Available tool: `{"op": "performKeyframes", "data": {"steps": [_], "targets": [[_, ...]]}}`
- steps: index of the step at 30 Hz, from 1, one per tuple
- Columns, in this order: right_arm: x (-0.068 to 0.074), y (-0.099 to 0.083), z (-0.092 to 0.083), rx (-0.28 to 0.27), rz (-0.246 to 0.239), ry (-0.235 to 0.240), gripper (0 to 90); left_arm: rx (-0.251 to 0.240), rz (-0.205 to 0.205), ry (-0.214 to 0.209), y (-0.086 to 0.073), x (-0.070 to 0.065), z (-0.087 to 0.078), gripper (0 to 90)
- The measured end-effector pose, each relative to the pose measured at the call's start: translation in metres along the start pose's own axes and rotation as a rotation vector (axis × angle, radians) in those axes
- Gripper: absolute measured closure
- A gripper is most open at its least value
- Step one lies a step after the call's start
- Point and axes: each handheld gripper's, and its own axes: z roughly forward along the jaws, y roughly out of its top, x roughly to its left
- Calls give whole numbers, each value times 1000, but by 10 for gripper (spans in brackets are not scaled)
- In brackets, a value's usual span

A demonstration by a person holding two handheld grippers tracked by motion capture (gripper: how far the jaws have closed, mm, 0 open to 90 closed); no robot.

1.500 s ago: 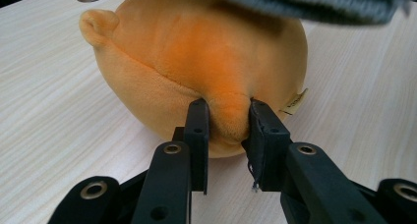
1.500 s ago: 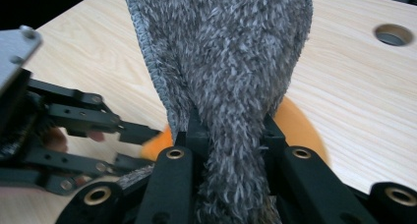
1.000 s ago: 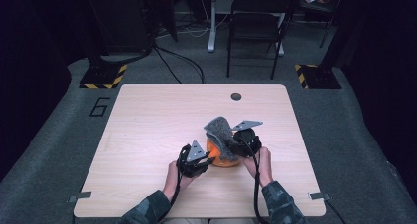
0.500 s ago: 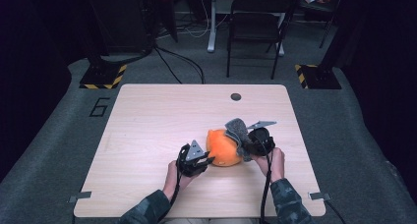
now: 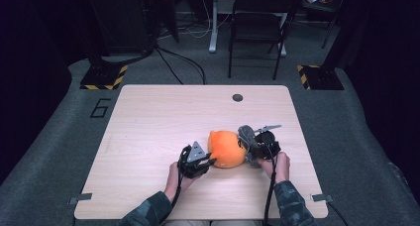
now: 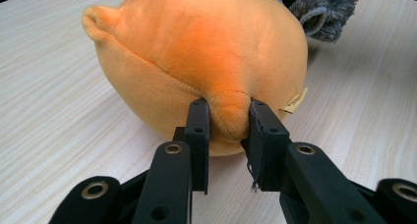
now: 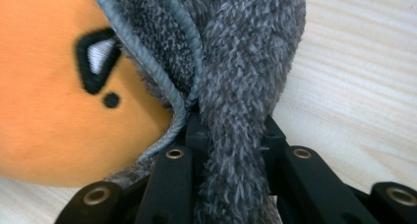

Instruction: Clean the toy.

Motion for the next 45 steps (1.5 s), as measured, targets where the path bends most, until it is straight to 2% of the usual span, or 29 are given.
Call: {"op": "performKeyframes", "data": {"steps": [2,5,7,9,12,14,16,18,21,24,27,29,33,35,37,41,43,45], "targets": [[-2,-2,4,15,-4,-9,742,0,-7,2,0,0,0,728],[-3,-6,17,82,-13,-26,742,0,-15,2,-1,1,0,728],[-4,-8,22,87,-4,-20,742,0,-17,2,-1,1,0,728],[-3,-5,20,84,-10,-30,743,0,-20,2,-1,2,0,727],[-6,-2,10,52,-4,-48,744,-1,-27,-3,-2,3,-1,727],[-8,1,-3,4,33,-46,744,-1,-26,-3,-2,3,-1,726],[-8,6,-18,-74,13,-45,744,-2,-25,-2,-2,3,0,726],[0,12,-35,-138,-1,-26,744,-4,-27,-2,-2,3,0,726],[18,18,-51,-196,-69,57,744,-5,-27,-1,-2,3,0,725],[38,21,-47,-164,-126,74,744,-3,-26,-2,-2,3,0,723],[46,20,-31,-118,-160,44,744,-3,-16,-4,-3,4,0,706],[43,20,-24,-120,-140,52,745,2,-3,10,-3,3,-1,652],[36,21,-20,-118,-108,57,745,52,26,43,-6,0,2,487],[35,20,-19,-120,-93,62,745,49,42,67,-7,-2,4,434],[34,21,-18,-125,-99,65,745,31,54,79,-7,-3,6,416],[36,21,-18,-125,-102,65,745,37,76,81,-9,-7,14,430],[36,20,-17,-127,-102,65,745,14,76,91,-11,-8,16,484],[37,20,-18,-128,-105,61,745,4,62,91,-12,-8,18,580]]}}
